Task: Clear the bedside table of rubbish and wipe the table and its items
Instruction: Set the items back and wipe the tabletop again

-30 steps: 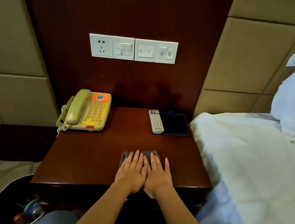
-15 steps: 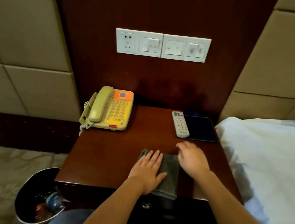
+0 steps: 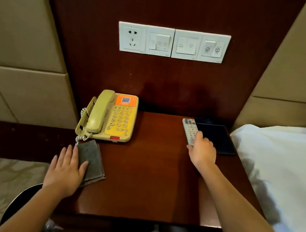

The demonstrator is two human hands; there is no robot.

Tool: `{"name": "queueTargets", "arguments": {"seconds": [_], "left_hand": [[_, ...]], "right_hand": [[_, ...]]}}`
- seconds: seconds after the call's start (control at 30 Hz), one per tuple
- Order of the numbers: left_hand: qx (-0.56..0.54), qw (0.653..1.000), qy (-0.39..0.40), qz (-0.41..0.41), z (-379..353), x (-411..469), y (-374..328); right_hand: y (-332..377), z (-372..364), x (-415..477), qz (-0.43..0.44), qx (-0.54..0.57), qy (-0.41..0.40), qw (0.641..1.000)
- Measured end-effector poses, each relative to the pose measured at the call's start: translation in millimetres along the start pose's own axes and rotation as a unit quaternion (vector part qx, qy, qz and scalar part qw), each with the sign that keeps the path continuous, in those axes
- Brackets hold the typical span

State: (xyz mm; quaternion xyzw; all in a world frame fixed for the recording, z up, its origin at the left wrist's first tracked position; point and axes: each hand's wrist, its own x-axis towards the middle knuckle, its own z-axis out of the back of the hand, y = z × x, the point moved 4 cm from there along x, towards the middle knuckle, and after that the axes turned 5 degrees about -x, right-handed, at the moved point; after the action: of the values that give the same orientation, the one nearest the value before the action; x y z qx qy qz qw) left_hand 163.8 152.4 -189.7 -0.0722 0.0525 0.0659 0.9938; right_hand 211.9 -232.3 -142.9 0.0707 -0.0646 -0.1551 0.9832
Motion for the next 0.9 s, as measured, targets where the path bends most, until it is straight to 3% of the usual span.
{"name": "queueTargets", "arguments": {"seconds": [0.13,0.23,0.43,0.67,0.73,0.9], "left_hand": [[0.019,1.000,0.000,0.009,-0.5,-0.4,-1.4],[0.031,0.999,0.003,0.024,1.0,-2.8,-6.4],[0.035,0.999,0.020,0.017,-0.6,-20.3,-38.1],[0.024,0.999,0.017,-0.029,-10.7,-33.2,-73.4],[0.023,0.998,0.007,-0.050,-10.2,-34.6,-77.9],[0.028,0.991,-0.017,-0.126,-7.9,-28.5,-81.2]], "right_hand": [[-16.1,15.3,-1.1,0.000,0.066,-0.048,0.997],[-38.5,32.1,-9.3,0.022,0.103,-0.035,0.994],[-63.2,38.9,-54.7,0.149,0.051,0.168,0.973],[-73.5,41.4,-87.5,0.172,-0.087,0.324,0.926],[-78.3,45.9,-80.2,0.157,-0.053,0.314,0.935],[-102.6,45.2,-30.6,0.040,0.015,0.150,0.988]]}}
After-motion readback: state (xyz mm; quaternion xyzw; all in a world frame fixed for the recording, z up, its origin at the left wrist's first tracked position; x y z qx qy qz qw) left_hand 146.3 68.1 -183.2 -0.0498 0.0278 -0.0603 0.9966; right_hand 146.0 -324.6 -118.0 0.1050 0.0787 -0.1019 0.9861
